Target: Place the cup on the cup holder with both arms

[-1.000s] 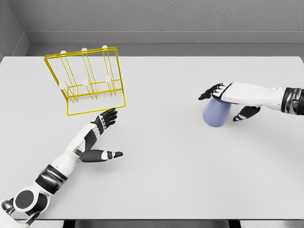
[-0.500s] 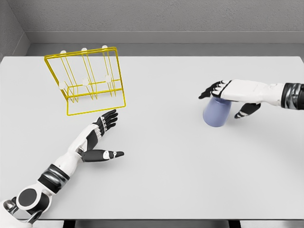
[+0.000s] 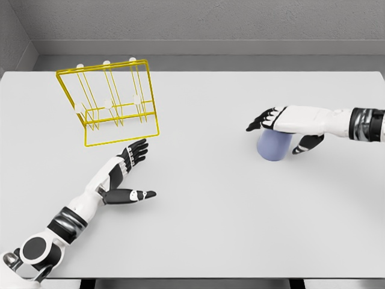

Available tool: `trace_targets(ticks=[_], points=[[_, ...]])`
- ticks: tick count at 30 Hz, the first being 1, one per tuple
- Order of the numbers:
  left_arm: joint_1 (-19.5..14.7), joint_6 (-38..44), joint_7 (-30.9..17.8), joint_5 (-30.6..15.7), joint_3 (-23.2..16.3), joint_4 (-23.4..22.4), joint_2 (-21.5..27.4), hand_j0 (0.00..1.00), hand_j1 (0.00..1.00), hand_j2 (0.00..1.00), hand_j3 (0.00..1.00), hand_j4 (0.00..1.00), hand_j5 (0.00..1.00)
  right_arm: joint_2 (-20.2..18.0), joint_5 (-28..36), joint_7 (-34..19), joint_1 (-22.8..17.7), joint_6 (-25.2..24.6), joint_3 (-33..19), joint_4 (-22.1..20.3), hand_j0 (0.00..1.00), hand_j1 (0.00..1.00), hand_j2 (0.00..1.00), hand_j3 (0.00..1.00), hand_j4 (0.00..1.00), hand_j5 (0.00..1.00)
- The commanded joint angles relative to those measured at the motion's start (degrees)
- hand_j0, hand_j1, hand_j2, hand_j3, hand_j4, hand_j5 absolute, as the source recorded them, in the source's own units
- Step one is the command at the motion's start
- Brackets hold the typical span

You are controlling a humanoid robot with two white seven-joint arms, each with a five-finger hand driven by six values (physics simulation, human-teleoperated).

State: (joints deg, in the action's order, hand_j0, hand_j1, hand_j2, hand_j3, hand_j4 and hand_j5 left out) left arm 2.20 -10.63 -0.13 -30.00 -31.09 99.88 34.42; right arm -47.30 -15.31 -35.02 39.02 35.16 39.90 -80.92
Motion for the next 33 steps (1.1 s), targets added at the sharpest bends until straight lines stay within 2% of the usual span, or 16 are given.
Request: trace_targets(ticks=[1,19,25,28,33], points=[[0.0,0.2,0.0,-0.1,0.1,0.1,0.0,1.00,1.00,1.00,1.00,1.00,1.00,-0.2,0.4,0.0,0.0,-0.2,-0.2,0.1,1.00,1.00,1.00,1.00,1.00,1.00],[0.0,0.1,0.0,-0.1,0.1,0.1,0.0,1.00,1.00,1.00,1.00,1.00,1.00,0.2,0.3,0.0,0.1,-0.2,-0.4,1.9,0.97,0.97,0.97,0.97,0.97,0.97],[0.1,0.1,0.0,-0.1,0.1,0.1,0.0,1.00,1.00,1.00,1.00,1.00,1.00,0.5,0.3,0.0,0.0,-0.2,-0.4,1.8,0.82,0.82,0.82,0.82,0.82,0.82],[0.1,0.1,0.0,-0.1,0.1,0.1,0.0,1.00,1.00,1.00,1.00,1.00,1.00,0.5,0.2,0.0,-0.2,-0.2,-0.4,1.9,0.81,0.81,0.81,0.81,0.81,0.81],[0.1,0.1,0.0,-0.1,0.1,0.1,0.0,1.00,1.00,1.00,1.00,1.00,1.00,0.6,0.0,0.0,-0.4,-0.2,-0.3,1.8,0.72,0.72,0.72,0.72,0.72,0.72]])
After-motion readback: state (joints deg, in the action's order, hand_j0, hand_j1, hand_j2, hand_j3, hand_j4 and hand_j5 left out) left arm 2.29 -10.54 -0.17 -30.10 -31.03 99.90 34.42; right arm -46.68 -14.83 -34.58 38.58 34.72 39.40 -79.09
